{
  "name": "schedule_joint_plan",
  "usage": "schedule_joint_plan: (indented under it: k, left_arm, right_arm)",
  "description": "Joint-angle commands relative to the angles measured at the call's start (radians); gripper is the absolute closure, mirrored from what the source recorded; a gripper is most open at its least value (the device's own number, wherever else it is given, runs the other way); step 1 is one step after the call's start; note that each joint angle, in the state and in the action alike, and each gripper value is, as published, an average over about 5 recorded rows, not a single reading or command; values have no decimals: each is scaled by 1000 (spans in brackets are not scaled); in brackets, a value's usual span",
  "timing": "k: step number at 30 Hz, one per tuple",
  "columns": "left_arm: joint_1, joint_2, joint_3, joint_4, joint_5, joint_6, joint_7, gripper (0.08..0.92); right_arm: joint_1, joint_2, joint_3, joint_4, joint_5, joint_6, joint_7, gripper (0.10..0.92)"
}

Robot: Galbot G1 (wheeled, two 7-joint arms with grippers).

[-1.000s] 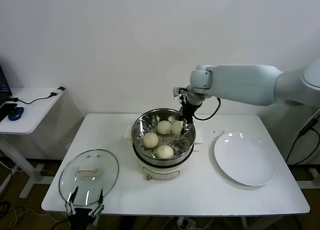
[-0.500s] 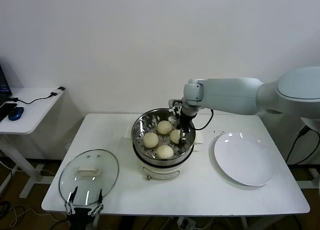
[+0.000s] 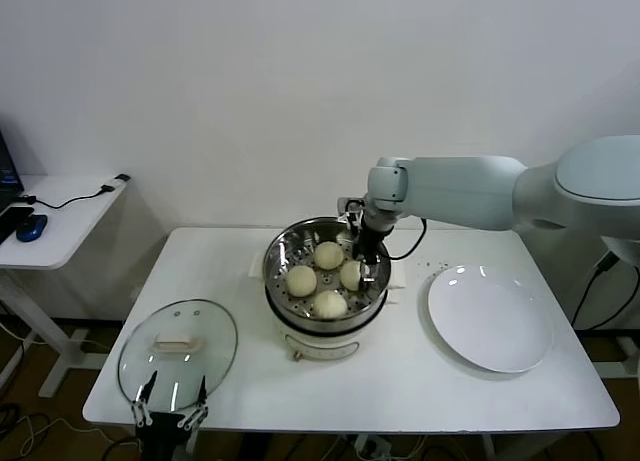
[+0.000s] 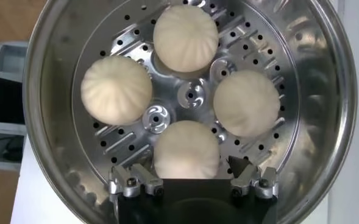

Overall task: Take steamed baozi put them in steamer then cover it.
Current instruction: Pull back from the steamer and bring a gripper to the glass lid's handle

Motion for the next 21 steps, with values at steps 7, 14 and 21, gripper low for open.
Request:
schedule_joint_plan:
  k: [7, 14, 21]
  left_arm:
    - [-7, -12, 4, -8, 68, 20, -2, 177]
    - [-6, -19, -5, -7, 66, 20, -6, 177]
    - [-6, -28, -17, -13, 67, 25, -7, 177]
  right_arm:
    - [52, -204, 197, 43, 40, 97, -47, 203]
    - [18, -386, 316, 129, 37, 202, 14, 203]
    - [-247, -606, 566, 239, 20, 351, 242, 203]
